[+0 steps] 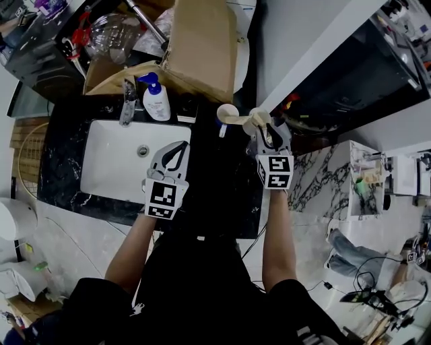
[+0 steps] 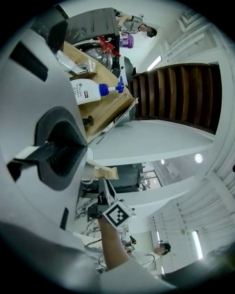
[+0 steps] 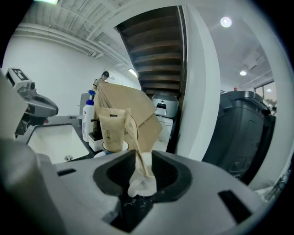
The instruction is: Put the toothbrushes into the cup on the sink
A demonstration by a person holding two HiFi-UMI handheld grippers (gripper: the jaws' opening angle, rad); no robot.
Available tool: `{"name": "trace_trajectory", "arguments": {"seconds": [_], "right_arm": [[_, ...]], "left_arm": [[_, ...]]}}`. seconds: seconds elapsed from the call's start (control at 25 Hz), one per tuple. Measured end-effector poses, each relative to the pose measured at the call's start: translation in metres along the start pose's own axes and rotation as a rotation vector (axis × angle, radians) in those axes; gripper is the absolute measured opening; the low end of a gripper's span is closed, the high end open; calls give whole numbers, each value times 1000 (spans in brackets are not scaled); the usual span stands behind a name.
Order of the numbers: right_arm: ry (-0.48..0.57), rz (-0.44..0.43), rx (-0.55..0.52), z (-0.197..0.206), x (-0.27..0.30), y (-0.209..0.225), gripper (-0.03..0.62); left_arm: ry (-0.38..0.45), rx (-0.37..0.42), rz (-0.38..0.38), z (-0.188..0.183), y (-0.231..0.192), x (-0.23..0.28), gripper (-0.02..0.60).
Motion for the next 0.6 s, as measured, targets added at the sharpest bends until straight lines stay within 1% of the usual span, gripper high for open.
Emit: {"name": "trace_trajectory", "arguments": {"seconds": [0.32, 0.6], "right_arm": [[-1, 50, 3, -3, -26, -4, 94], [50, 75, 63, -10, -65, -12, 91]], "left_arm": [[40, 9, 45, -6, 1, -4, 3], [96, 12, 92, -21, 6, -4, 3]]}}
Point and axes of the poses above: the fingertips, and each gripper's own axes: x forward along the fingers, y to its right, z out of its underside, the point moved 10 cm from there along -x, backward along the fingers, and after that the axes turned 3 degrees about -x, right-handed, at the moved point
